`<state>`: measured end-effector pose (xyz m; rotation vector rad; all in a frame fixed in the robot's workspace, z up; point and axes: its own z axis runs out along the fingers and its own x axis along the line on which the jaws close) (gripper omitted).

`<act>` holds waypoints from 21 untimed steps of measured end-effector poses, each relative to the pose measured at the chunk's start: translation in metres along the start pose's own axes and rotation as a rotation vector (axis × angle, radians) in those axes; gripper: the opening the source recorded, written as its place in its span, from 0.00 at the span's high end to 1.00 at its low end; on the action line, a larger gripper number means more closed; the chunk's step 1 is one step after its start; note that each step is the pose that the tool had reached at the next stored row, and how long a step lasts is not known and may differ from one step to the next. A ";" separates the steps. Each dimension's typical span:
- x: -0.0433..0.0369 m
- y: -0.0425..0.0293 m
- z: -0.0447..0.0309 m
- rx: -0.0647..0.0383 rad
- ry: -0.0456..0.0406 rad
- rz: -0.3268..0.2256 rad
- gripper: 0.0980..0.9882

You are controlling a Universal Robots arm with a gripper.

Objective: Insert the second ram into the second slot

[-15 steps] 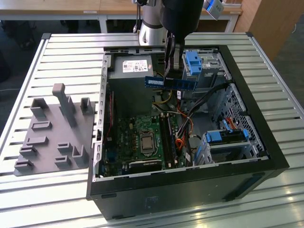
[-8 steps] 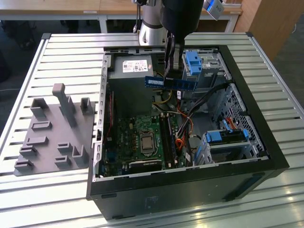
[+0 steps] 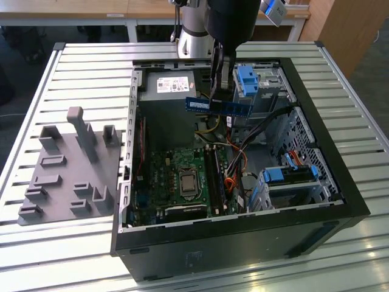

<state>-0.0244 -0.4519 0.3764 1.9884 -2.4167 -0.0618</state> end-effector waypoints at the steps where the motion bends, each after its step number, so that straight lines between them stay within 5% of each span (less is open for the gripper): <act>1: 0.0000 0.0000 0.0000 0.000 0.0000 0.001 0.96; 21: 0.0000 0.0000 0.0000 0.000 -0.0006 0.017 0.96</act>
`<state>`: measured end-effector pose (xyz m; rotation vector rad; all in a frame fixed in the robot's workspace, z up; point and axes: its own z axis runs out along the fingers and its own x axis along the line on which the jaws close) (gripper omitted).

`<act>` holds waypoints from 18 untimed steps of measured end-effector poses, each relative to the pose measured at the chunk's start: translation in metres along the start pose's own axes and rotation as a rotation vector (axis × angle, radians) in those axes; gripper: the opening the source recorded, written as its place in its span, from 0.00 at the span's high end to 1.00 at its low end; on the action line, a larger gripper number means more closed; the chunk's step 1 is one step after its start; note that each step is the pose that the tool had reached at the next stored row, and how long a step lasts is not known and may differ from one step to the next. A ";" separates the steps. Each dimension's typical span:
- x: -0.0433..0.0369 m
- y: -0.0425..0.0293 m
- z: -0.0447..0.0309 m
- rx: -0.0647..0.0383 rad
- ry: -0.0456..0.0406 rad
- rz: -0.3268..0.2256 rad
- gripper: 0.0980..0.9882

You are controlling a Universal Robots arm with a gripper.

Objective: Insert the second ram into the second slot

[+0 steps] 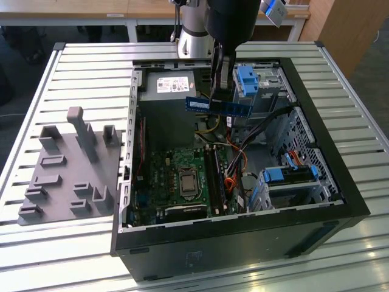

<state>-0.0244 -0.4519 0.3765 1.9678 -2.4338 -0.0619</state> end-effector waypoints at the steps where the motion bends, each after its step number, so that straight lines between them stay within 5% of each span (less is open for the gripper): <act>1: 0.0000 0.0000 0.0000 0.000 -0.0001 0.001 0.96; 18: 0.0000 0.0000 0.0000 0.000 -0.0005 0.011 0.96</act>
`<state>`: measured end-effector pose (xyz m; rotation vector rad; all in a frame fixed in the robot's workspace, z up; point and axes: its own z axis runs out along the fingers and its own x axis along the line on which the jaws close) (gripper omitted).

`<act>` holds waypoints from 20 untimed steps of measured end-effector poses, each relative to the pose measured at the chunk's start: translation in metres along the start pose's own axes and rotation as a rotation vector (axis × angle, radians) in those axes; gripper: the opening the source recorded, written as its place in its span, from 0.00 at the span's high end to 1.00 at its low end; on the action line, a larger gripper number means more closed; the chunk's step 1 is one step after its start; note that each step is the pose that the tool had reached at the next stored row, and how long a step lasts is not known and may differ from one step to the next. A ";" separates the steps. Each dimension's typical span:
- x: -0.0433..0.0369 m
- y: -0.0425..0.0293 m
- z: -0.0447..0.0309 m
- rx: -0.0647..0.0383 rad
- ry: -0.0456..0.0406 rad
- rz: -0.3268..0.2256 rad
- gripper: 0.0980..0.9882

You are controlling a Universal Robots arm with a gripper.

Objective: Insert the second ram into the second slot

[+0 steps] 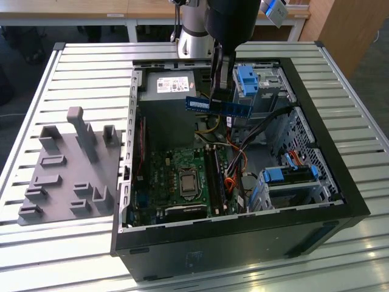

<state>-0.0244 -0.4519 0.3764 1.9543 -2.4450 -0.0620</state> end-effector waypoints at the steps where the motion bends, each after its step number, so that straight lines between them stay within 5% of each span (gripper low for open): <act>1: 0.0000 0.0000 0.0000 0.000 0.0000 0.001 0.96; 20: 0.0000 0.0000 0.0000 0.000 -0.0005 0.015 0.96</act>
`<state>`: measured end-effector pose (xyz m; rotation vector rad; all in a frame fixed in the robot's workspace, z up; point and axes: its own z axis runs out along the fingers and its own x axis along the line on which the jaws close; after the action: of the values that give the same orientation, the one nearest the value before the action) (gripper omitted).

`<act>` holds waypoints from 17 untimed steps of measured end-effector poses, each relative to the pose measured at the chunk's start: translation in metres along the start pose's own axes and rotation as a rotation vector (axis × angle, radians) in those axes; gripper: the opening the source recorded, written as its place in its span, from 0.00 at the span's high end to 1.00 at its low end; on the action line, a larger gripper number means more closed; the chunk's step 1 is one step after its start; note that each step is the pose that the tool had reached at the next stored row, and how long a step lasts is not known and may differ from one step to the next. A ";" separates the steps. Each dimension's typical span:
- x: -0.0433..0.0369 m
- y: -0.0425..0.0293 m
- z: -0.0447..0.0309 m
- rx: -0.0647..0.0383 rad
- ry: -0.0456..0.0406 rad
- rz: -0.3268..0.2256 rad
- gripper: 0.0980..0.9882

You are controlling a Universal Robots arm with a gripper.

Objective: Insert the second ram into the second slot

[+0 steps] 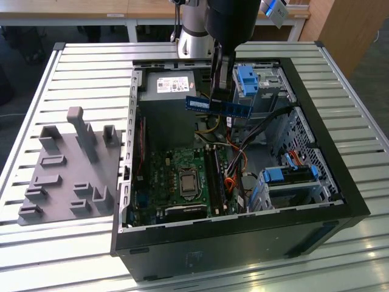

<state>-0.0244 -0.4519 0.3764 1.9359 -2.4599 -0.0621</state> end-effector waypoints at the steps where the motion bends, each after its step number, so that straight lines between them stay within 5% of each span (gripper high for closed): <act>1: 0.0000 0.0000 0.0000 0.000 -0.0001 0.001 0.96; 17: 0.0000 0.0000 0.0000 0.000 -0.0007 0.017 0.96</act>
<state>-0.0245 -0.4519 0.3764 1.9151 -2.4766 -0.0623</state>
